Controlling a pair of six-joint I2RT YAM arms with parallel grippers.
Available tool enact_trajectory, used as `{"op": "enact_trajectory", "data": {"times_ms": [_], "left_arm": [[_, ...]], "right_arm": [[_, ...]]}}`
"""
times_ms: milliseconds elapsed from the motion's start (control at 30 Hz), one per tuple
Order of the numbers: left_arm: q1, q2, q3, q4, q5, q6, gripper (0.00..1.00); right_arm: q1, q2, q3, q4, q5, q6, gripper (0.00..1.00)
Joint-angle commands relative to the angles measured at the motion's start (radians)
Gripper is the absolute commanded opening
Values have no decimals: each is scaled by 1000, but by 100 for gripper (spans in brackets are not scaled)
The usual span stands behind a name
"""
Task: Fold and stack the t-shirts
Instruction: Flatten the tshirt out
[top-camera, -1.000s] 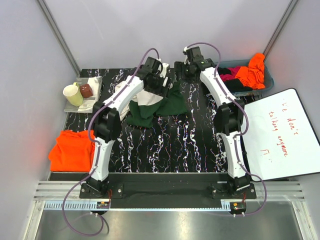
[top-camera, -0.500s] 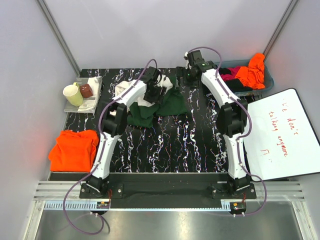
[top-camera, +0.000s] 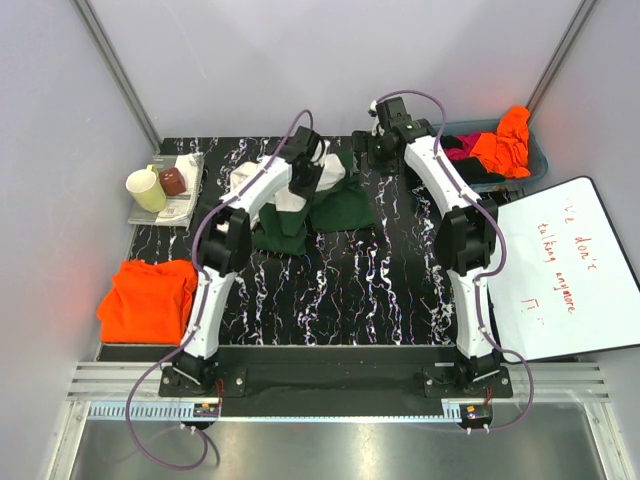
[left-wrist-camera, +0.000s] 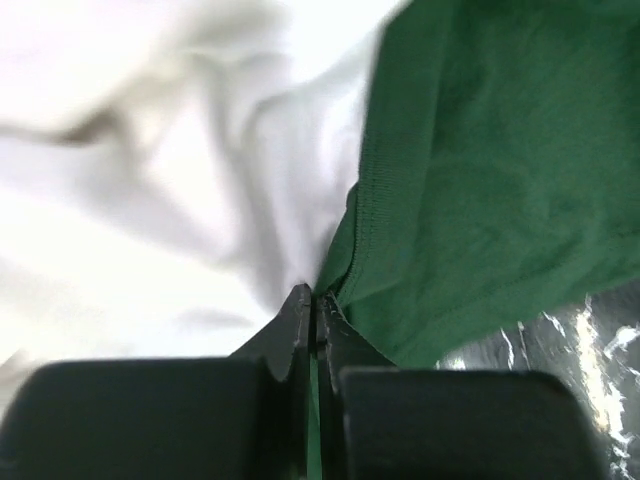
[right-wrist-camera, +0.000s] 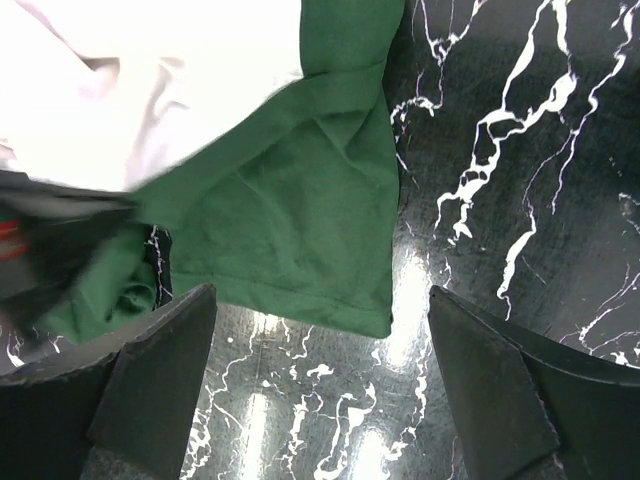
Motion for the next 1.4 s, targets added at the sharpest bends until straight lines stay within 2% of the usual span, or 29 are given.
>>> {"op": "enact_trajectory", "data": {"times_ms": [0,267,433,533,667,800,1067,1133,1167,1200,1233,1267,1367], "left_arm": [[17,-294,7,103,-129,-47,0],[141,-454,70,120,-215,-90,0],[159,-496,42,120,-146,-101,0],[158,-508,11,123,-114,-129,0],[165,-508,4,121,-169,-112,0],[195,-505,16,124,-160,-116,0],[227,-506,-24,138,-97,-127,0],[227,-517,-47,141,-89,-129,0],[228,-520,-50,143,-83,-127,0],[227,-522,-53,144,-82,-126,0],[227,-522,-56,144,-80,-118,0],[227,-523,-59,144,-80,-116,0],[227,-532,-71,146,-70,-115,0]], "right_arm": [[-6,-54,-47,-8,-30,2,93],[-7,-79,-148,-3,-159,14,95],[-6,-53,-179,34,-223,60,98],[-6,-19,-176,69,-206,83,99],[-6,62,-131,90,-187,88,99],[8,130,-99,90,-159,69,99],[39,147,-165,83,7,38,100],[39,167,-166,83,5,42,92],[39,178,-160,83,-13,39,84],[42,190,-141,81,-31,35,58],[42,211,-128,74,-66,35,36],[43,219,-113,61,-62,43,3],[53,208,-81,40,-19,34,0]]}}
